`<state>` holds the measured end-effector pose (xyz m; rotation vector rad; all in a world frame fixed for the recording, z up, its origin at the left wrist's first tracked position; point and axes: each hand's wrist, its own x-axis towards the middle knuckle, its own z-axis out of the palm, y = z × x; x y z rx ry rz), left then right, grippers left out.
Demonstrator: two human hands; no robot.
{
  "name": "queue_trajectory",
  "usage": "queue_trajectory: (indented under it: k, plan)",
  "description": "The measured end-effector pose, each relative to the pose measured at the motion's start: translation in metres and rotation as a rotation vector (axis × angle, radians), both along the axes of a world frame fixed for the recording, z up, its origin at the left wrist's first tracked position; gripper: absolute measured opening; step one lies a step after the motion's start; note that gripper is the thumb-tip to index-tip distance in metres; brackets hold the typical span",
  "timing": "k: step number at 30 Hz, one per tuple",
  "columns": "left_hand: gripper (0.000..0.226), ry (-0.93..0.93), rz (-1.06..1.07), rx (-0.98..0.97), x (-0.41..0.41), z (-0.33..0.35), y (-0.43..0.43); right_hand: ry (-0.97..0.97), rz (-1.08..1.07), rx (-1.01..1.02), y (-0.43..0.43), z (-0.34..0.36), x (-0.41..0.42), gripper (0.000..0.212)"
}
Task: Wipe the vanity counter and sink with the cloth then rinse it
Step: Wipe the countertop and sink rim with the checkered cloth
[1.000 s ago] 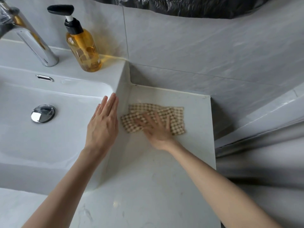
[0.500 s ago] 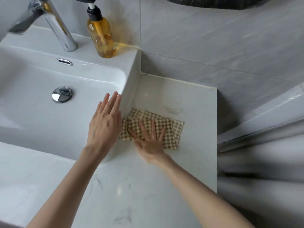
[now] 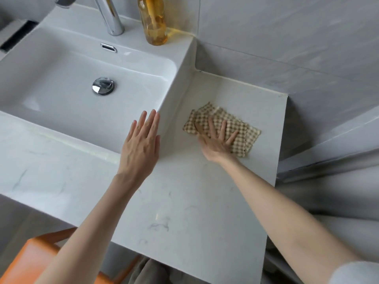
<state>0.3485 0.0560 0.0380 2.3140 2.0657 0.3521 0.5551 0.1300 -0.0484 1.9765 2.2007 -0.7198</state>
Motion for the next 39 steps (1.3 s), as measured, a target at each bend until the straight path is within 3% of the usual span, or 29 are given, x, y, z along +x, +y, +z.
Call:
queue_trajectory:
  k: [5, 12, 17, 23, 28, 32, 39]
  plan:
    - [0.054, 0.01, -0.028, -0.014, -0.013, 0.002, -0.027, 0.022, 0.354, 0.021, -0.101, -0.004, -0.062, 0.048]
    - [0.055, -0.018, -0.034, -0.026, -0.022, -0.003, -0.069, 0.11, 0.575, -0.028, -0.224, 0.0, -0.078, 0.052]
    - [0.054, -0.068, -0.07, -0.027, -0.021, -0.011, -0.112, 0.028, 0.454, -0.062, -0.275, 0.004, -0.023, 0.055]
    - [0.051, -0.087, -0.107, -0.128, -0.01, -0.037, -0.164, -0.087, 0.016, -0.112, -0.293, 0.006, 0.058, 0.05]
    - [0.052, -0.011, -0.092, -0.329, 0.0, -0.057, -0.189, -0.056, 0.241, -0.127, -0.331, 0.016, 0.05, 0.048]
    - [0.049, 0.038, -0.032, -0.345, 0.004, -0.063, -0.188, -0.058, 0.2, -0.068, -0.293, 0.009, 0.066, 0.055]
    - [0.04, 0.067, 0.132, -0.293, 0.024, -0.066, -0.176, -0.065, 0.02, -0.024, -0.133, -0.002, 0.098, 0.045]
